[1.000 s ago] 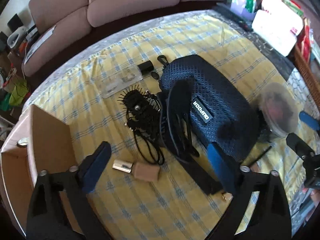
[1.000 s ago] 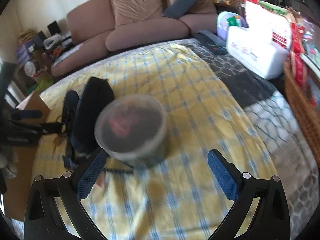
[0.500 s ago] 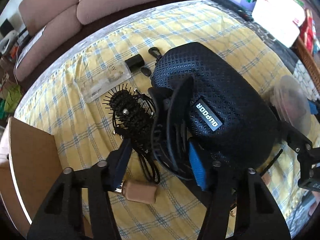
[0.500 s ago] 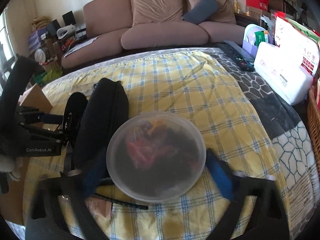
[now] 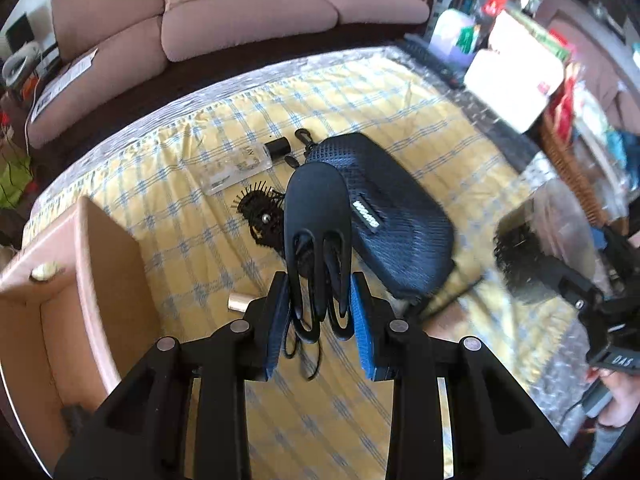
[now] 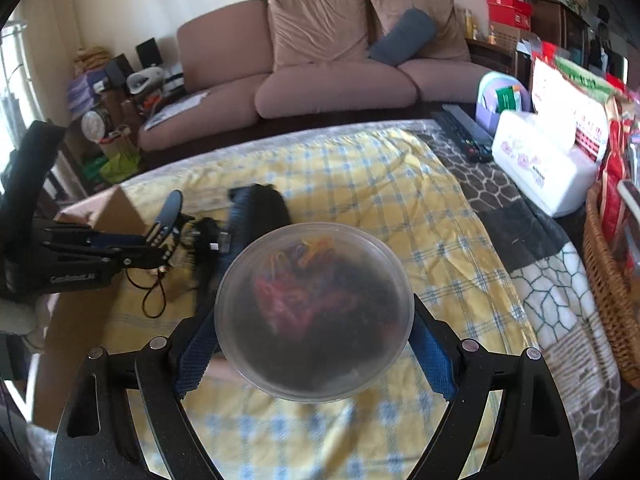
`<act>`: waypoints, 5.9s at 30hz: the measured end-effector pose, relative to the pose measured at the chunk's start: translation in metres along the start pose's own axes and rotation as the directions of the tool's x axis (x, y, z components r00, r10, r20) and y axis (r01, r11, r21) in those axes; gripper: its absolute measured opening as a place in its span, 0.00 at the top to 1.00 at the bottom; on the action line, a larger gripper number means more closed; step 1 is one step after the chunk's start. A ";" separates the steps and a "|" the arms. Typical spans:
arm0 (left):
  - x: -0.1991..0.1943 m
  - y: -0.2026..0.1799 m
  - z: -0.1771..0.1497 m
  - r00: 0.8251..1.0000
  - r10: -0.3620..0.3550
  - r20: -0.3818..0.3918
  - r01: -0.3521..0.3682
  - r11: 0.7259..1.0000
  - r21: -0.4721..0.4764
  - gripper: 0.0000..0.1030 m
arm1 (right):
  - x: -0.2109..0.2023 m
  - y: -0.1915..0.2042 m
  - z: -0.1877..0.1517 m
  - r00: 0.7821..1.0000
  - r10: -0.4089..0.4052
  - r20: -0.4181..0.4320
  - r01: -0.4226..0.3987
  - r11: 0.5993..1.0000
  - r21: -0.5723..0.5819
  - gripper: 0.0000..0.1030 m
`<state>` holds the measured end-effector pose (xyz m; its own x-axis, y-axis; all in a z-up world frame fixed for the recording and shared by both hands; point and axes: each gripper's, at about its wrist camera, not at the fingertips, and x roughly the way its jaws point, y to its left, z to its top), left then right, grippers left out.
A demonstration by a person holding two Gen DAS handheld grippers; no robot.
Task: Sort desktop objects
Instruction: 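Grasp the black glove with the left tool while the right tool grasps the clear round container, then carry the glove and clear container with both tools over the box, then release the clear container with the right tool while the left tool releases the glove into the box, then move the right tool to the beige tube and close on it, then lift the beige tube with the right tool toward the box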
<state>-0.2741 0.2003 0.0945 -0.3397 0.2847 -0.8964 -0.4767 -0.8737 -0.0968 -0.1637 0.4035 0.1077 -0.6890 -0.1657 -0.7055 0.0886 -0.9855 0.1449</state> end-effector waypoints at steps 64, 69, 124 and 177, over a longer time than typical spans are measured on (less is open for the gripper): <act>-0.153 0.314 -0.117 0.980 -0.053 0.194 0.119 0.929 -0.351 0.73 | 0.205 0.409 0.046 0.924 0.199 -0.326 -0.275 0.939 -0.207 0.14; -0.153 0.310 -0.118 0.979 -0.059 0.193 0.125 0.927 -0.354 0.72 | 0.207 0.405 0.043 0.928 0.208 -0.308 -0.274 0.943 -0.189 0.13; -0.067 0.184 -0.085 0.992 -0.035 0.117 0.067 0.959 -0.277 0.07 | 0.009 0.133 0.017 0.991 0.073 -0.111 -0.080 0.995 -0.060 0.04; 0.094 0.001 0.000 0.922 0.230 -0.312 -0.149 0.953 0.263 0.44 | 0.058 0.038 -0.059 0.976 0.104 -0.189 -0.098 0.994 0.043 0.26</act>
<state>-0.3067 0.2258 0.0105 -0.1698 -0.0617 -0.9835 -0.6171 -0.7715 0.1550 -0.1579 0.3543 0.0316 -0.5274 -0.2718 -0.8050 0.1249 -0.9620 0.2430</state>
